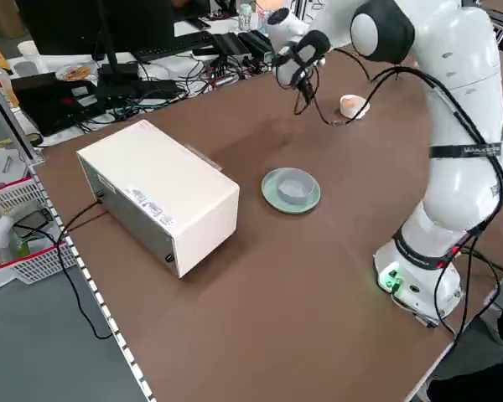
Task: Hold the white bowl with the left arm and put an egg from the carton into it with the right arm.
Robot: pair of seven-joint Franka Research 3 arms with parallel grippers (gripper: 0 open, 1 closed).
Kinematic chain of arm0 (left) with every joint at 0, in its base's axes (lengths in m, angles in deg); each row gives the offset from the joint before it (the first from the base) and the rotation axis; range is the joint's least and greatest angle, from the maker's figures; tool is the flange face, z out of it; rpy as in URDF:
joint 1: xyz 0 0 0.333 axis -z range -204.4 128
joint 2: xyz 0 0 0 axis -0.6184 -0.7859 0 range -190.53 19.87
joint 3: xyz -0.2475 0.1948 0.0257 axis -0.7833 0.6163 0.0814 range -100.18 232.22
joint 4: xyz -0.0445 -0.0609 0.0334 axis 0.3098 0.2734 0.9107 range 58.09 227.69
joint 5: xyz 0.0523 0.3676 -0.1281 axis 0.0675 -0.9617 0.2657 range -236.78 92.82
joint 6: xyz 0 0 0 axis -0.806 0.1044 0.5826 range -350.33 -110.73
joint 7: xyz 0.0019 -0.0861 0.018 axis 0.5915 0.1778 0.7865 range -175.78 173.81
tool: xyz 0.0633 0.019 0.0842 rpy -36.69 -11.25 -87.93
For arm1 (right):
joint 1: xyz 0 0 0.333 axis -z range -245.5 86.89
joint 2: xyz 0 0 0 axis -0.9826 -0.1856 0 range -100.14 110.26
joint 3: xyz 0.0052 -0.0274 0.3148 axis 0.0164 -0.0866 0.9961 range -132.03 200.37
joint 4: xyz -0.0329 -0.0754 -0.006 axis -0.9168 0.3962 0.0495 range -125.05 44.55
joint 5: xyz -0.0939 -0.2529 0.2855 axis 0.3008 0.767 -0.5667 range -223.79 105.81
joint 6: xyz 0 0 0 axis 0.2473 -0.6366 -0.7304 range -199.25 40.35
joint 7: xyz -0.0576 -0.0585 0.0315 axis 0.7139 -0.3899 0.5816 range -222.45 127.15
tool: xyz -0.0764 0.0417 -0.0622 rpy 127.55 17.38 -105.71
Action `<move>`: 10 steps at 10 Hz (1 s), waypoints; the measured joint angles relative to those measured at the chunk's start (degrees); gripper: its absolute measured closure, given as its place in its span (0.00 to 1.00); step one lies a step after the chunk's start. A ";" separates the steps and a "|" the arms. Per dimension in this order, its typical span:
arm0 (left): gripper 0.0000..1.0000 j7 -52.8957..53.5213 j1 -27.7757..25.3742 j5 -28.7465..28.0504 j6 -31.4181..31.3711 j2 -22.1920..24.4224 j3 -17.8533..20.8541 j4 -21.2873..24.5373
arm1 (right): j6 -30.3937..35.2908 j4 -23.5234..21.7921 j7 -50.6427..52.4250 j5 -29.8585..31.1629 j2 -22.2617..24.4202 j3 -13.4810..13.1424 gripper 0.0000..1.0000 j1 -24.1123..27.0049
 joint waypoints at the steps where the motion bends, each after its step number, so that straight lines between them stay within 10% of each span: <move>1: 0.00 -0.30 -0.73 -0.13 0.06 2.67 1.07 -0.02 | 6.26 2.72 -0.04 1.75 1.78 -1.40 0.00 0.15; 6: 0.00 -14.08 -0.91 -9.20 8.64 15.85 4.63 1.18 | 24.58 13.22 -11.08 7.92 9.01 -3.60 0.00 1.08; 10: 0.00 -37.76 -1.47 -13.41 23.55 23.53 6.18 0.22 | 25.16 14.73 -13.99 8.48 11.79 -4.61 0.00 1.36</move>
